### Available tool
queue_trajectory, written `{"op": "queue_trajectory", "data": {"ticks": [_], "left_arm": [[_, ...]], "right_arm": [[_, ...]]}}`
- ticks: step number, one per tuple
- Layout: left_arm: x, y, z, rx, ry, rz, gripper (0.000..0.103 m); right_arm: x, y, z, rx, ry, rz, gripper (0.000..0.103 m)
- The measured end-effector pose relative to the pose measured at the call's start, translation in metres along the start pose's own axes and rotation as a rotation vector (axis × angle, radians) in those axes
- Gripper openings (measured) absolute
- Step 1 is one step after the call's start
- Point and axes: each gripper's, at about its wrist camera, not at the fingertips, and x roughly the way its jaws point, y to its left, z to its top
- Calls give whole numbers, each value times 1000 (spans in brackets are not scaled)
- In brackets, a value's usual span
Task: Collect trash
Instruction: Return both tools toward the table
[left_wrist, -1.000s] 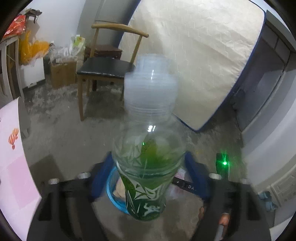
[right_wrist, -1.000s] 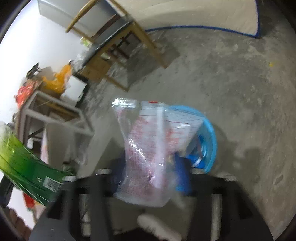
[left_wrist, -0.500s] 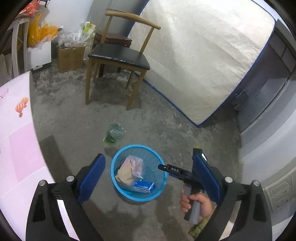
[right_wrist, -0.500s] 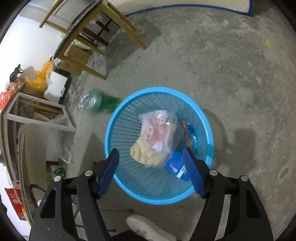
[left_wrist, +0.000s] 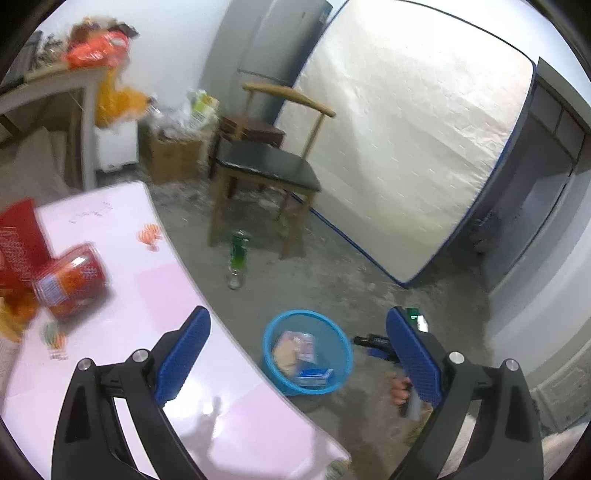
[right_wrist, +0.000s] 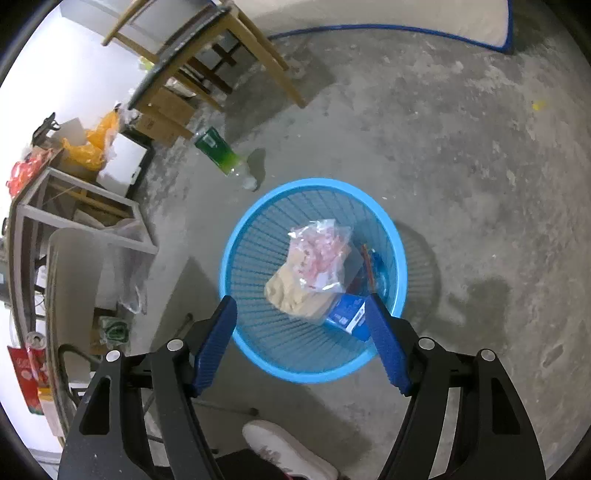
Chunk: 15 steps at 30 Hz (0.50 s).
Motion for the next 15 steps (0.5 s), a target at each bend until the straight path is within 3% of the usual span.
{"op": "queue_trajectory", "data": {"ticks": [7, 15], "left_arm": [[-60, 31, -36, 20, -21, 148, 94], [-106, 72, -67, -67, -44, 231, 94]], "right_arm": [[-24, 7, -17, -22, -18, -2, 71], [-49, 26, -27, -74, -49, -5, 73]]}}
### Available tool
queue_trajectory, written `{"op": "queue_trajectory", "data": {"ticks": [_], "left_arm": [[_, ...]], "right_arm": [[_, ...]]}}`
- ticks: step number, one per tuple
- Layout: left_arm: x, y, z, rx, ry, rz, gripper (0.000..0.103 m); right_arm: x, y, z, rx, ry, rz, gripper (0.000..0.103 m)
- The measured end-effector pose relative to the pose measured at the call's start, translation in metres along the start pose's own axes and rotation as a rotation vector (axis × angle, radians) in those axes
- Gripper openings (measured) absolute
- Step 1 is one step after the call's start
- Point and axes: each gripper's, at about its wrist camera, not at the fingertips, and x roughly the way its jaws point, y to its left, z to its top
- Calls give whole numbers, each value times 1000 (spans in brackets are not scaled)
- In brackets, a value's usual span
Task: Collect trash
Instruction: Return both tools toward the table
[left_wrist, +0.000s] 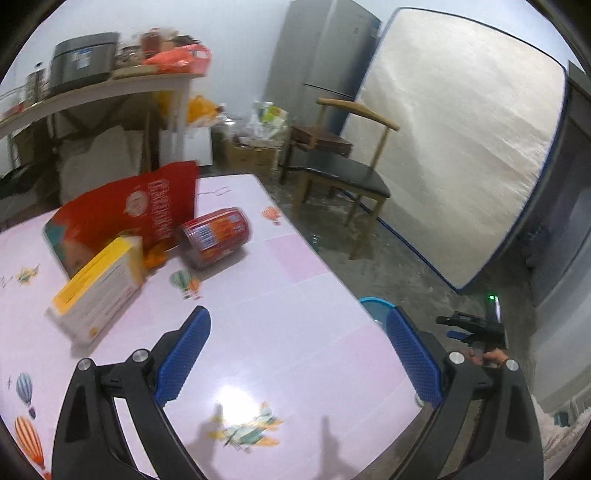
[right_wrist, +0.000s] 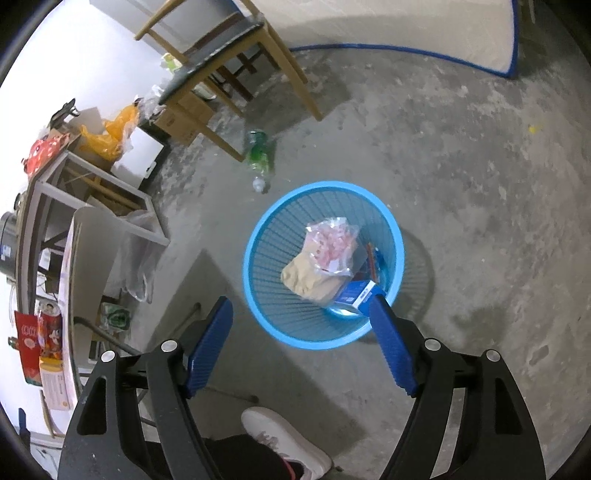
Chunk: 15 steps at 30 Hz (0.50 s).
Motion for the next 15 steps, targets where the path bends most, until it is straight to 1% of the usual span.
{"op": "queue_trajectory", "data": {"ticks": [4, 9, 15], "left_arm": [[-15, 19, -8, -35, -22, 30, 94], [-26, 33, -12, -60, -49, 41, 94], [-31, 43, -19, -81, -50, 54, 94]], "right_arm": [[-9, 14, -3, -30, -15, 2, 73], [-19, 31, -7, -69, -23, 2, 74], [-26, 45, -10, -101, -33, -6, 74]]}}
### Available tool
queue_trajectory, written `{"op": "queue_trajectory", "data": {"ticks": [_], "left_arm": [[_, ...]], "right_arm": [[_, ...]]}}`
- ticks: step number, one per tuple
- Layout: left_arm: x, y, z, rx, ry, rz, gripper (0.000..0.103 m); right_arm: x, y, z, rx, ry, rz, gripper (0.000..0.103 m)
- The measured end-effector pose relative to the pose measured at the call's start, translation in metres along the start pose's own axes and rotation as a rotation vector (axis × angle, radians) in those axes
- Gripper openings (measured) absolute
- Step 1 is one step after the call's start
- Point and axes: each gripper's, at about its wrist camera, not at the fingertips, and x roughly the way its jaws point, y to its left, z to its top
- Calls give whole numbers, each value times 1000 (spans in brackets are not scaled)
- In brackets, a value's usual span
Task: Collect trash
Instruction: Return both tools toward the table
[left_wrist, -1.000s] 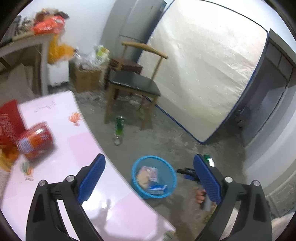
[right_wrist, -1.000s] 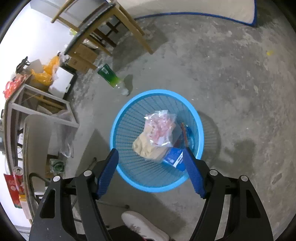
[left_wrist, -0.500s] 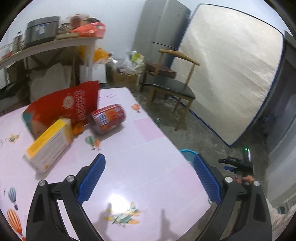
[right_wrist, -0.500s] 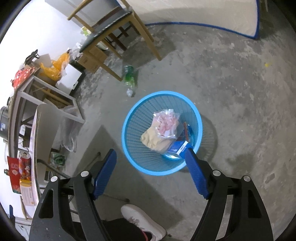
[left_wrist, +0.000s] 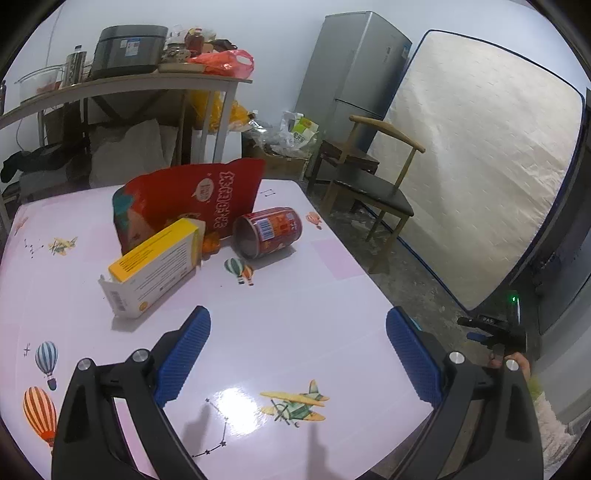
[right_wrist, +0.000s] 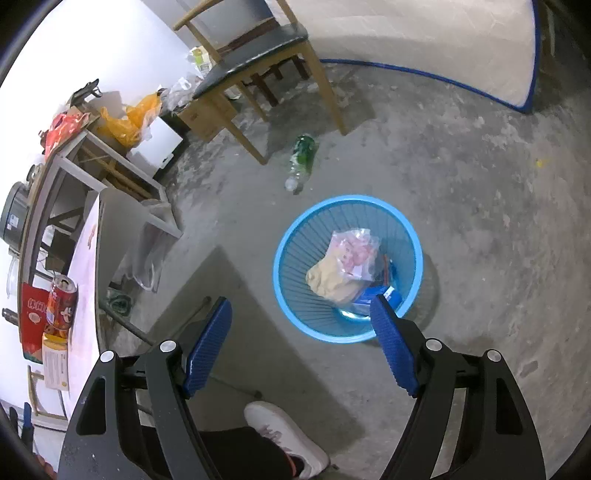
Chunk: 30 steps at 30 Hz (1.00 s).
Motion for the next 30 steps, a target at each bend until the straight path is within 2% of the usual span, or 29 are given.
{"op": "queue_trajectory", "data": {"ticks": [9, 30], "left_arm": [[0, 16, -5, -30, -1, 29, 94], [15, 71, -14, -121, 33, 219, 94]], "right_arm": [[0, 12, 1, -21, 4, -12, 74], [40, 48, 20, -79, 83, 34, 74]]}}
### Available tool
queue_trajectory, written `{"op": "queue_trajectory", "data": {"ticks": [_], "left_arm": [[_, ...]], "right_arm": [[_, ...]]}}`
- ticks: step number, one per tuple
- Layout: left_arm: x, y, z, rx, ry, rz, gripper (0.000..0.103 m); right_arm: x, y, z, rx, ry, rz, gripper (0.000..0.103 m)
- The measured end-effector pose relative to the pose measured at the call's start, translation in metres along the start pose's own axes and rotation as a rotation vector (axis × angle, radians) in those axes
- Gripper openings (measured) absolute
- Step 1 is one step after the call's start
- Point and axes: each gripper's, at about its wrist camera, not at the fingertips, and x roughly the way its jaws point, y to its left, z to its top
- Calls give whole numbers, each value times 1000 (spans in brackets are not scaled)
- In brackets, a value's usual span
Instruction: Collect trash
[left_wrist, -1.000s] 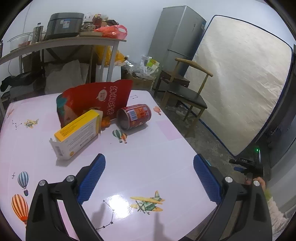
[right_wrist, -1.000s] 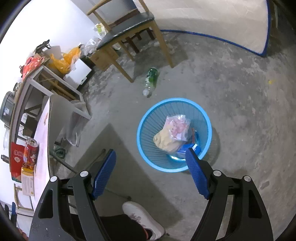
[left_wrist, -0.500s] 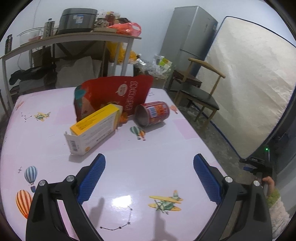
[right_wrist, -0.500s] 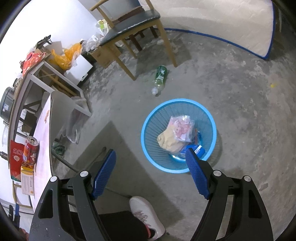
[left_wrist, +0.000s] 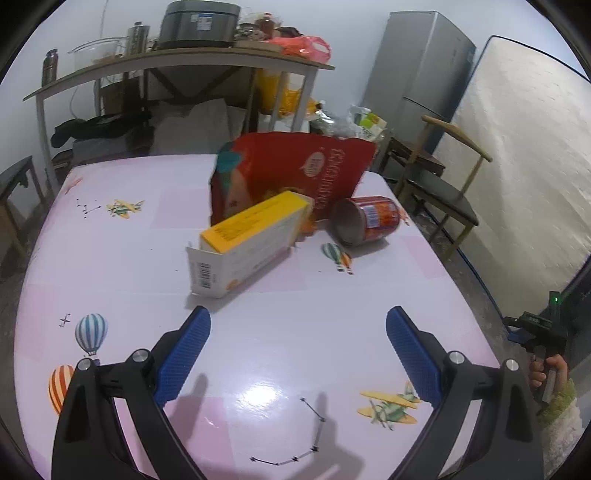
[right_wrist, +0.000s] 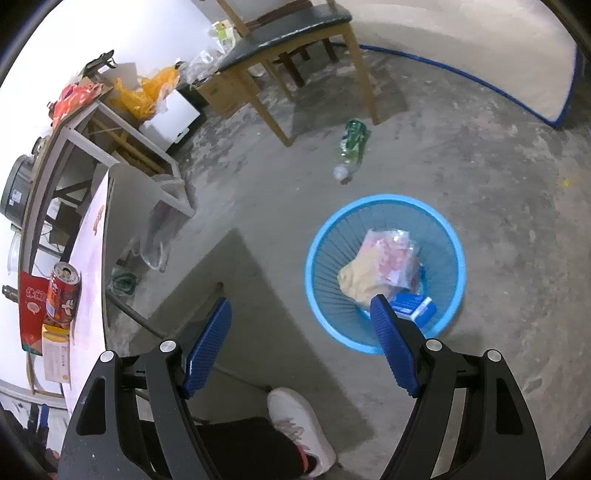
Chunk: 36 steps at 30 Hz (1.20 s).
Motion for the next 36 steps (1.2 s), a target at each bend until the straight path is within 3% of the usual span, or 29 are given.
{"op": "queue_trajectory", "data": {"ticks": [6, 12, 26, 32, 36], "left_arm": [[5, 15, 6, -30, 0, 34, 94], [4, 31, 16, -61, -8, 56, 94], [-6, 83, 48, -199, -59, 180, 95], [-12, 107, 56, -281, -88, 253, 95], [-14, 124, 55, -355, -87, 299, 95]], "right_arm": [[20, 6, 21, 15, 29, 17, 74], [59, 10, 69, 56, 56, 21, 74], [253, -15, 208, 259, 172, -49, 74], [332, -36, 228, 331, 195, -118, 73], [376, -53, 231, 382, 215, -161, 64]]}}
